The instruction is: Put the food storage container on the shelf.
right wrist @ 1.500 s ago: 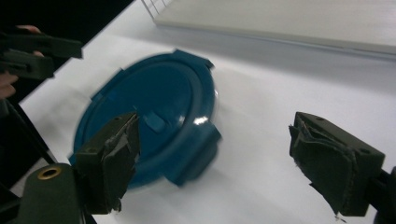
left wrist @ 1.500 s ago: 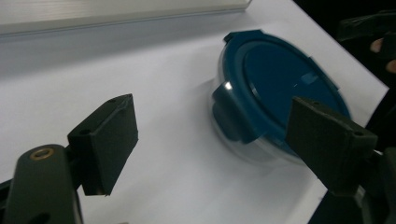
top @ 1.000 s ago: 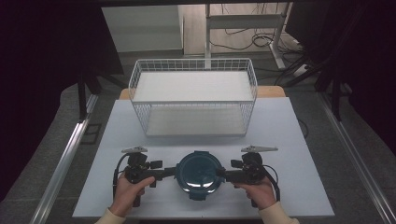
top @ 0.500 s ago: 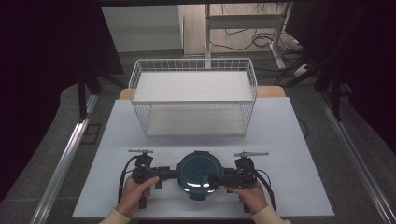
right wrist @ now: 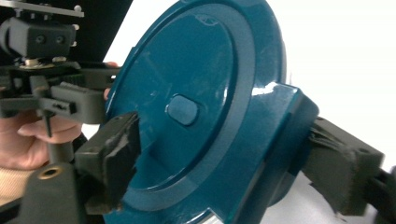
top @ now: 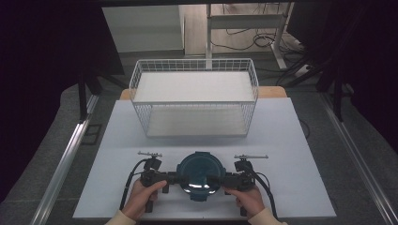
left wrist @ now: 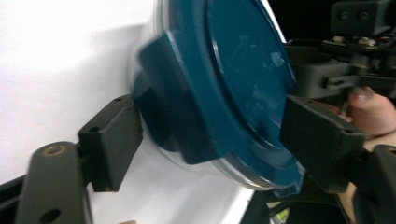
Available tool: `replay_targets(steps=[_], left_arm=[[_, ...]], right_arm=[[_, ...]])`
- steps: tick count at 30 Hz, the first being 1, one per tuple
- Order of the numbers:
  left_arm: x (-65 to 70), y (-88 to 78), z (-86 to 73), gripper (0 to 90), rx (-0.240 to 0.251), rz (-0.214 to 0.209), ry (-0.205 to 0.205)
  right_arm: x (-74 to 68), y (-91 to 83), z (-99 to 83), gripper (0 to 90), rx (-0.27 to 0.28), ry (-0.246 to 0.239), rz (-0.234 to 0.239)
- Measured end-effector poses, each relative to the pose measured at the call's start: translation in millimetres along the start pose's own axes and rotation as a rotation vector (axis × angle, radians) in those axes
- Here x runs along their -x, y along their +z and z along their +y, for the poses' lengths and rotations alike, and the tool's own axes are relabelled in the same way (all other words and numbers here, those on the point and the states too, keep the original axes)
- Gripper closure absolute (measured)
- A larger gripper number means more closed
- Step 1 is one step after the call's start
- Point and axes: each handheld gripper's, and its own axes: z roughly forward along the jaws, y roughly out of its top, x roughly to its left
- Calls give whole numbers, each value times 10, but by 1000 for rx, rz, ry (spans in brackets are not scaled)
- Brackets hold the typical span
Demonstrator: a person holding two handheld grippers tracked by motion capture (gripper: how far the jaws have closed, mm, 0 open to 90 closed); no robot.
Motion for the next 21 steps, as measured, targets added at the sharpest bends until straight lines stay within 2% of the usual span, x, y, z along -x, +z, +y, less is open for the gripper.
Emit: replay_targets(steps=[3, 9, 11, 13, 17, 21], left_arm=[[25, 18, -11, 236, 5, 22, -13], [10, 11, -18, 262, 14, 11, -40], [5, 4, -19, 272, 11, 4, -46], [4, -9, -22, 289, 15, -4, -50], [37, -38, -35, 322, 22, -2, -40], [77, -83, -46, 360, 36, 5, -21]], right_arm=[[30, -8, -6, 229, 10, 22, 8], [56, -8, -13, 226, -5, 58, 24], [47, -18, -13, 245, -5, 58, 20], [47, -34, -9, 272, 0, 81, 19], [55, -84, -20, 325, 22, 104, 30], [21, -129, -32, 358, 37, 93, 32]])
